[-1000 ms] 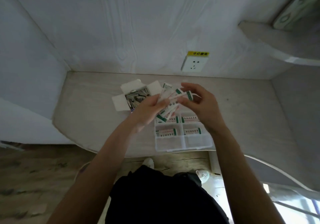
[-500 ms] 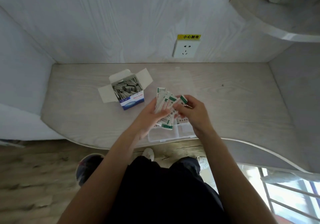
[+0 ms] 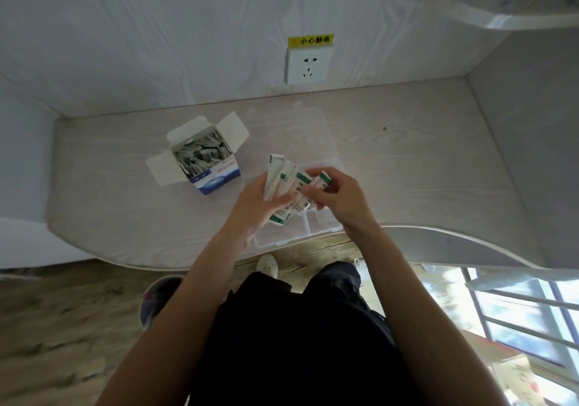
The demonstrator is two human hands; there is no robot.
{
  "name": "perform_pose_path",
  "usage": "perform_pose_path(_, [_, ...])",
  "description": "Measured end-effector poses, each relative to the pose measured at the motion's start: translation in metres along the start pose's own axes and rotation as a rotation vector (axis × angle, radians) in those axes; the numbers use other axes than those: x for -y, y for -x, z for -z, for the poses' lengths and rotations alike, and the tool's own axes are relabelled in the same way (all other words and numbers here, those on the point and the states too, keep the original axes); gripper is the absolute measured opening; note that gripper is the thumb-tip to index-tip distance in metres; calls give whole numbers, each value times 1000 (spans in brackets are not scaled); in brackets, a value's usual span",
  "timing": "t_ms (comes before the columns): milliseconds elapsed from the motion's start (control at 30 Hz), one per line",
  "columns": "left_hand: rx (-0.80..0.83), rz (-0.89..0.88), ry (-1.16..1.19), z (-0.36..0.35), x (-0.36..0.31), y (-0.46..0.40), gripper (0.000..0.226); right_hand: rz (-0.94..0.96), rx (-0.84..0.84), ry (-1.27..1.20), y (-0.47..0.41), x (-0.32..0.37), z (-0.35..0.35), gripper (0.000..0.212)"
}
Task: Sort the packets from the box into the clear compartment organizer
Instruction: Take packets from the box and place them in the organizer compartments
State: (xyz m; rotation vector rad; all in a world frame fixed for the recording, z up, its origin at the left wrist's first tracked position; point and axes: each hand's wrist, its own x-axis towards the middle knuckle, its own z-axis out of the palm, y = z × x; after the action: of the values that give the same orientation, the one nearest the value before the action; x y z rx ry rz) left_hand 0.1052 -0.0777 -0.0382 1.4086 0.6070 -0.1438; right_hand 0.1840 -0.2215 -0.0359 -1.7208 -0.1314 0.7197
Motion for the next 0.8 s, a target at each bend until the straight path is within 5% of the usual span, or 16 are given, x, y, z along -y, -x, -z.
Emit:
perform_pose_path(367, [35,37,-5,1,-2,3,29,27,4,-5,6,-4,5,24])
perform_pose_path(800, [-176,-3,80,21,12,7,28,-44,-188,233,-17,-27,43,12])
